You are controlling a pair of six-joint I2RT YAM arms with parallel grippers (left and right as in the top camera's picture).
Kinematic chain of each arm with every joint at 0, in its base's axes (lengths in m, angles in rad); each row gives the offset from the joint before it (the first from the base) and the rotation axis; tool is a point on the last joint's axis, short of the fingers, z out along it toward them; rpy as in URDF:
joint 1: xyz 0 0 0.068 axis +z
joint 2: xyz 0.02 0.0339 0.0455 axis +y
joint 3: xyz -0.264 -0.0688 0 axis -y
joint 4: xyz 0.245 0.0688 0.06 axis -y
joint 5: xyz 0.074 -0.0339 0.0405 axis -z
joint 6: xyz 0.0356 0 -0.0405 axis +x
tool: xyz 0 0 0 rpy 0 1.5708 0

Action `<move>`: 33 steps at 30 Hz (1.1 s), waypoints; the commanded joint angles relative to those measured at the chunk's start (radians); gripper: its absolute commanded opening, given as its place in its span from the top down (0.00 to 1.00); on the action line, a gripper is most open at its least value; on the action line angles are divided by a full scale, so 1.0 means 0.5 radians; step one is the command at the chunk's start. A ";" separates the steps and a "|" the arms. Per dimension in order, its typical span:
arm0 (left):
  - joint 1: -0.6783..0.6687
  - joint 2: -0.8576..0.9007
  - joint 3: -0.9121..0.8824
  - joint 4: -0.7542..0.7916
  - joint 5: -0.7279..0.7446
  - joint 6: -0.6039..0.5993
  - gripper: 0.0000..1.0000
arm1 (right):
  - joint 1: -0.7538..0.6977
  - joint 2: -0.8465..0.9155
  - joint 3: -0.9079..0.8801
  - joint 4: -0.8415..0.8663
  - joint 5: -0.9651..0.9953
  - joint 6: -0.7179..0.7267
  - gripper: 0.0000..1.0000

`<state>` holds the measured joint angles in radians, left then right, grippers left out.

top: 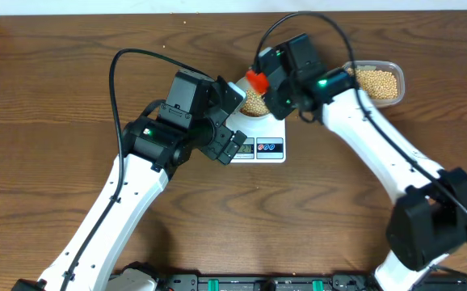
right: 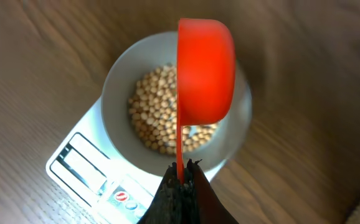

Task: Scoop item into bowl and weigh 50g on scale
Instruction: 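Tilt the scoop with the right gripper to pour soybeans into the bowl, then carry the empty scoop right back to the soybean tub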

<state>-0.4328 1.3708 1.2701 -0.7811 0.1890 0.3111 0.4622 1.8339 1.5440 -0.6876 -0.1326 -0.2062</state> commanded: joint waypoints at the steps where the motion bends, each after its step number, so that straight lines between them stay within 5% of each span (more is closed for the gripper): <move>1: 0.007 0.005 0.007 -0.001 0.024 -0.003 0.02 | -0.151 -0.204 0.089 0.006 -0.193 0.079 0.99; 21: 0.007 0.005 0.007 -0.001 0.024 -0.002 0.02 | -1.102 -0.410 0.087 -0.277 -0.537 0.262 0.99; 33: 0.007 0.005 0.007 -0.001 0.024 -0.003 0.02 | -1.305 -0.365 0.019 -0.305 -0.517 0.261 0.99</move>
<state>-0.4328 1.3708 1.2701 -0.7815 0.1890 0.3115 -0.1715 1.6341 1.5677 -0.8406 -0.3786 -0.0868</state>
